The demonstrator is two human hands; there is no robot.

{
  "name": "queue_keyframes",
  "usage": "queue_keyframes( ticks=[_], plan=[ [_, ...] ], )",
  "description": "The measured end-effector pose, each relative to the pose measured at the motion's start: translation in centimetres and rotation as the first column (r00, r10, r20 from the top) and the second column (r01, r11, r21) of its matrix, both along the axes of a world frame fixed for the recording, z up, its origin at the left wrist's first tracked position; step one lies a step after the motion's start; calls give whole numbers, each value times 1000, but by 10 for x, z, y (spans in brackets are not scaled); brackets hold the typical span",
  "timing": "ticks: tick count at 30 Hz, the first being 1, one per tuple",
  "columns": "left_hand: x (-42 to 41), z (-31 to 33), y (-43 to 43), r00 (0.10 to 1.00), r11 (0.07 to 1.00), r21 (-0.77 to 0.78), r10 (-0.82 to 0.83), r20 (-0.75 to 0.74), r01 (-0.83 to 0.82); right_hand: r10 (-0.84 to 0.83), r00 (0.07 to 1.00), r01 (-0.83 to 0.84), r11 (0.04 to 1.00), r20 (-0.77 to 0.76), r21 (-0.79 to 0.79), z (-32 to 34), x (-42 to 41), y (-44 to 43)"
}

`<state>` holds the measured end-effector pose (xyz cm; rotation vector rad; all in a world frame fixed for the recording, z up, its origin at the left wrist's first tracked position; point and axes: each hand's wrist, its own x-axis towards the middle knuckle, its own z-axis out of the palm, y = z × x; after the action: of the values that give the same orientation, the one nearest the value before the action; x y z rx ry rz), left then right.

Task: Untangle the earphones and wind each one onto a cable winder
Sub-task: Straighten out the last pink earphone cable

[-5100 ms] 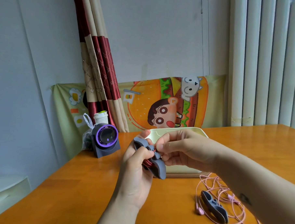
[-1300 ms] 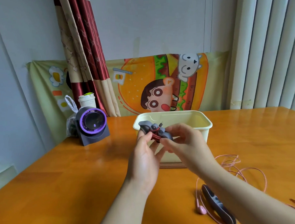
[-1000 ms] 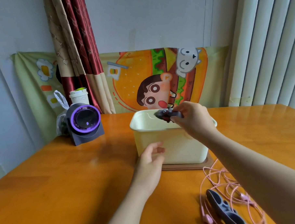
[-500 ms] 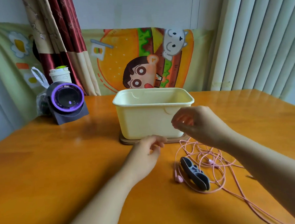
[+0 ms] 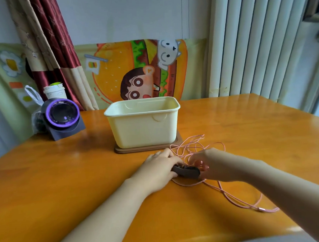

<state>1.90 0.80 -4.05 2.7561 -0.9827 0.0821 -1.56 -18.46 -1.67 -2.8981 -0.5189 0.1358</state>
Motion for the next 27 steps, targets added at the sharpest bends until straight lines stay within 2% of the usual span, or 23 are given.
queue_keyframes(
  ticks=[4, 7, 10, 13, 15, 20, 22, 25, 27],
  plan=[
    [-3, 7, 9, 990, 947, -308, 52, -131, -90, -20, 992, 2, 990, 127, 140, 1, -6, -8],
    [-1, 11, 28, 990, 877, -462, 144, -8, -131, -98, 971, 42, 968, 219, 246, 7, -11, -11],
    [1, 12, 57, 948, 791, -558, 316, 22, -251, -137, 976, 101, 973, 168, 209, 14, -17, -13],
    [0, 2, 85, 881, 744, -534, 473, -1, -400, -120, 993, 121, 992, -22, 43, 13, -21, -11],
    [-2, -6, 97, 848, 751, -459, 531, -11, -476, -111, 991, 110, 994, -76, -22, 10, -23, -7],
    [-6, -18, 109, 815, 770, -303, 577, -45, -561, -67, 998, 67, 998, -16, -22, 14, -24, 5],
    [-7, -19, 110, 813, 775, -268, 579, -60, -572, -35, 999, 33, 999, -41, -43, 14, -23, 7],
    [-8, -16, 107, 805, 766, -297, 594, -13, -570, -12, 997, 5, 997, -82, -78, 9, -22, 11],
    [-12, -9, 100, 822, 780, -349, 568, 48, -519, 17, 998, -23, 993, -55, -119, 6, -22, 13]
  ],
)
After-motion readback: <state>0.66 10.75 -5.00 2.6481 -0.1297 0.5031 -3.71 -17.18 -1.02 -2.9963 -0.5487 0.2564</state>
